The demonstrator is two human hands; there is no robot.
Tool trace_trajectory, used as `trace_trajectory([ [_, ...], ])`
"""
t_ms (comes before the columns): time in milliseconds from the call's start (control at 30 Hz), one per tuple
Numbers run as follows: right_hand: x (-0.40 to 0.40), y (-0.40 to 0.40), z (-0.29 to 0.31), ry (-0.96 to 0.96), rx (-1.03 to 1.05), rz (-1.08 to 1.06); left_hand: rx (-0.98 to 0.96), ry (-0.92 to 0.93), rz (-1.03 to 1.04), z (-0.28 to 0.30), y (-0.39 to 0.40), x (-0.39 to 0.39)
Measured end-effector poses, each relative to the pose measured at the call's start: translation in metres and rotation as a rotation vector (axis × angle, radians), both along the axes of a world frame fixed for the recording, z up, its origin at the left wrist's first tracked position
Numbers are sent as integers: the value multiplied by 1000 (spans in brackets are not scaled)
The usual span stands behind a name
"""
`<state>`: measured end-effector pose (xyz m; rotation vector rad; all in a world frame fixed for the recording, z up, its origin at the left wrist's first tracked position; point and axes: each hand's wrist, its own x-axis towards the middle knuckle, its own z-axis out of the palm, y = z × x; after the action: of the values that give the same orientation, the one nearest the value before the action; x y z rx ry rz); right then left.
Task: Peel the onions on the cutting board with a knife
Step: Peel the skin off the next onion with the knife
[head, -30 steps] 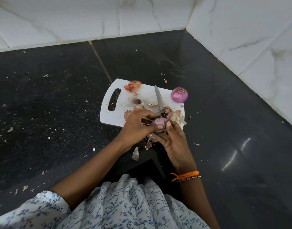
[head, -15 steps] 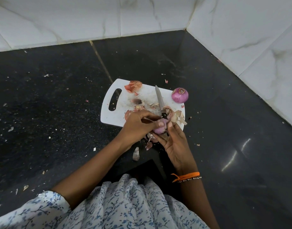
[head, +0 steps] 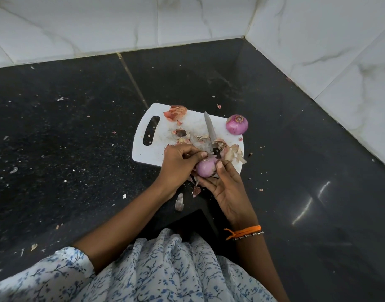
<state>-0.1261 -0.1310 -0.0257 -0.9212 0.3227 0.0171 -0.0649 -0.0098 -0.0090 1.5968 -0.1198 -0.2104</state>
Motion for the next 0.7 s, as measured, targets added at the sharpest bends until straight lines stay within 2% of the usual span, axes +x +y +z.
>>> trace_trajectory([
  [167,0,-3,1,-9,-7,4,-19,71,-123,2,4,-1],
  [267,-2,-3,0,-16,-42,19,57,131,-181,1,5,-1],
  [500,-5,-4,-2,-44,-51,35,-192,403,-219,5,6,4],
  [700,-4,-4,-5,-41,-27,26,-197,399,-157,3,6,4],
])
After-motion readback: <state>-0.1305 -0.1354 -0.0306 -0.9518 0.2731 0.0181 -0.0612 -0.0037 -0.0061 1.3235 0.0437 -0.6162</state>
